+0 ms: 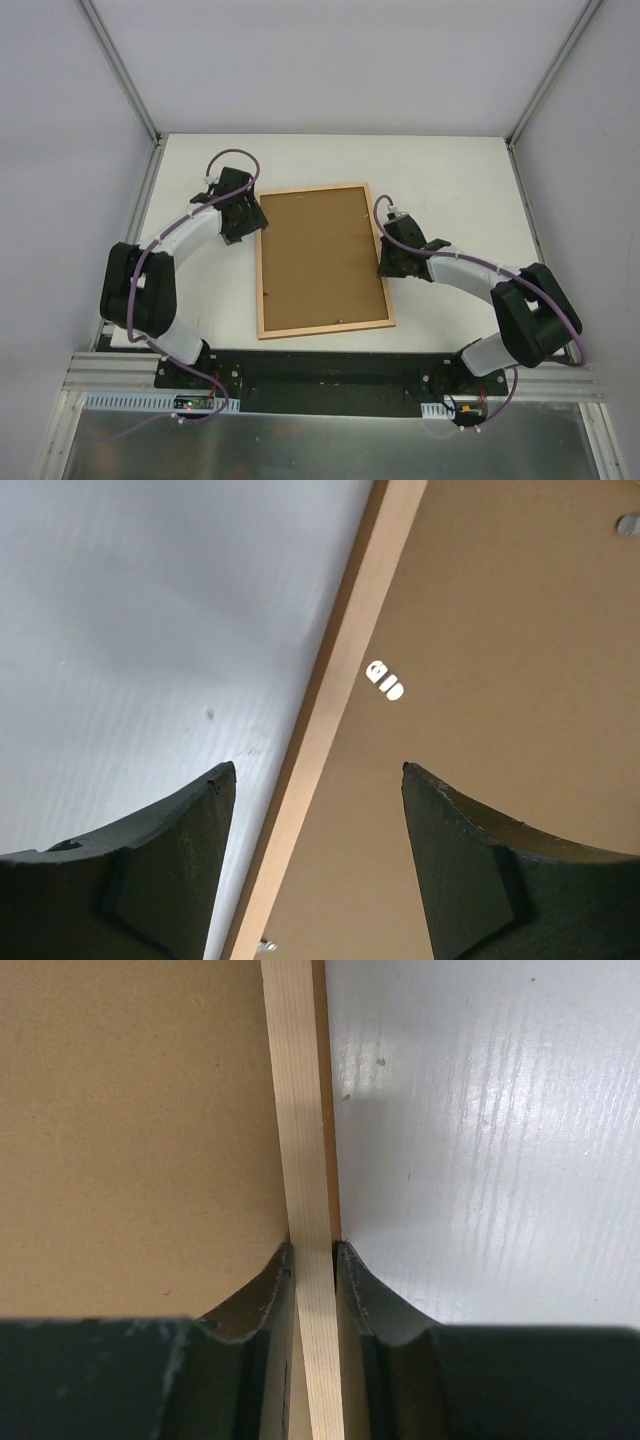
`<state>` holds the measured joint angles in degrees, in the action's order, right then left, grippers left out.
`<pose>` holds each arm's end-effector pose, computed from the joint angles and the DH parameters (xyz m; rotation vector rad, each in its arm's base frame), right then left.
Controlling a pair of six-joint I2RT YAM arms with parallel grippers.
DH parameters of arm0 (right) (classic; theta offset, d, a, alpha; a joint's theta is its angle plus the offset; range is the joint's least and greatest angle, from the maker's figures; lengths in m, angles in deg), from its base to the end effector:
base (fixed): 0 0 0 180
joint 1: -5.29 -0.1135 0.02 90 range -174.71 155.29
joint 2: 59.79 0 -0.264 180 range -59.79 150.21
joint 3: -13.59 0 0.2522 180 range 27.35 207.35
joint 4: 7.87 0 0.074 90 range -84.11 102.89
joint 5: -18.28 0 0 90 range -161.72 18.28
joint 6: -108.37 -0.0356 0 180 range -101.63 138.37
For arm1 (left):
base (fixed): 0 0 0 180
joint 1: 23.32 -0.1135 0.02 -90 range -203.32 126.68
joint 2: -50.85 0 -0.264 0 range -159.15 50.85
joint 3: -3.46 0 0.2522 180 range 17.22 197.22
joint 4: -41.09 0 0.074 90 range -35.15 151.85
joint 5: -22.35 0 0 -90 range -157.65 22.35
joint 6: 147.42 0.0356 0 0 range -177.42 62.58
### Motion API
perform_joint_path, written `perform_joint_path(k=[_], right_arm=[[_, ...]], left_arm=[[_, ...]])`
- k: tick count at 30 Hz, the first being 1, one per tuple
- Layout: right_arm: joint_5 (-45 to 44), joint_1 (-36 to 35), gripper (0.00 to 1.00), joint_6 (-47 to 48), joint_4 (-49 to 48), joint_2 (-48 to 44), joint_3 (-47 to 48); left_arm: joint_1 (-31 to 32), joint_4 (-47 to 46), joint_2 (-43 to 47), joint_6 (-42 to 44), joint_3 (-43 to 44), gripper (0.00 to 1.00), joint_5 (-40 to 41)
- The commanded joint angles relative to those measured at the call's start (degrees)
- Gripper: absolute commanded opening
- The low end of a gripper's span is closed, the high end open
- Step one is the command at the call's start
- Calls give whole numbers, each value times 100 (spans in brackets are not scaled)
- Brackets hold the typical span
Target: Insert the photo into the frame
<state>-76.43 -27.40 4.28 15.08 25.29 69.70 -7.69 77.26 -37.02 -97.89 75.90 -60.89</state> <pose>0.2419 0.1517 0.1682 -0.3674 2.4621 0.2471 0.3105 -0.0825 0.2245 -0.5839 2.4137 -0.2772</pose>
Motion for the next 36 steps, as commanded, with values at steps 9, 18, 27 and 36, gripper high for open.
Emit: perform_joint_path(k=[9, 18, 27, 36], right_arm=[[-127, -71, 1, 73, 593, 264, -394], [-127, -71, 1, 73, 575, 316, -359], [-127, -89, 1, 73, 593, 360, -315], [-109, -97, 1, 81, 566, 378, -315]], left_arm=[[-149, -18, -1565, 267, 1234, 66, -431], [-149, 9, -1812, 267, 1120, 62, -413], [-140, 9, -1803, 241, 909, 42, -395], [-140, 70, -1733, 347, 759, 15, -44]])
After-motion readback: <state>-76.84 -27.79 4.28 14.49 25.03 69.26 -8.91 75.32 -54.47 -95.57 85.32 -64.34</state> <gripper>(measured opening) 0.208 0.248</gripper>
